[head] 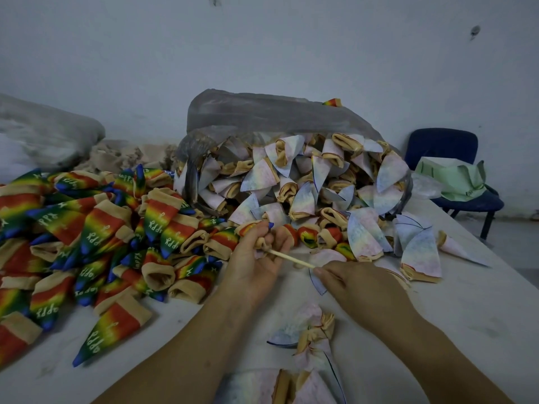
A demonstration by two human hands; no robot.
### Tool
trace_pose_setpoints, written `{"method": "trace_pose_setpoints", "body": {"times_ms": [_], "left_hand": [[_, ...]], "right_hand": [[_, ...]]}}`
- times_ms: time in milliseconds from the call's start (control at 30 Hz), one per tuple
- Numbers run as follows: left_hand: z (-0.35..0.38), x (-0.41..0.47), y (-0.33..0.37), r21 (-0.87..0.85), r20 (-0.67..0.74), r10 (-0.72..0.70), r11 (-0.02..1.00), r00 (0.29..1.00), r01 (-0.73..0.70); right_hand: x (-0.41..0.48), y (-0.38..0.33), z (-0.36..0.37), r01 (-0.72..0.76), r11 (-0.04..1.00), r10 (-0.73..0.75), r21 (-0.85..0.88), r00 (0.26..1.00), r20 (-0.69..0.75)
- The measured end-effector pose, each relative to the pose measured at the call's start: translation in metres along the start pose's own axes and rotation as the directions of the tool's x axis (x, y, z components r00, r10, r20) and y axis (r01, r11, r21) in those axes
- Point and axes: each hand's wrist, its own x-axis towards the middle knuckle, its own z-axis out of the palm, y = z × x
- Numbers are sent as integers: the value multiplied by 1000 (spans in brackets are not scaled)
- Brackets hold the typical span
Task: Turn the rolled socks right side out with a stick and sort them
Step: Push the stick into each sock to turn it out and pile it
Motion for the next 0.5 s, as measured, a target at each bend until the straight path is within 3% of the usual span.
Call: {"method": "trace_pose_setpoints", "body": {"times_ms": [233, 333, 500], "left_hand": [[6, -2, -3, -250, 41, -17, 968, 999, 27], [10, -6, -16, -137, 47, -40, 989, 998, 46], [12, -6, -25, 141, -6, 57, 988, 998, -55]], "right_hand": [[0, -13, 9, 22, 999, -23, -41, 999, -43], [2, -26, 13, 22, 999, -20, 33, 997, -77], [6, -33, 20, -45, 989, 53, 144, 997, -55]]}}
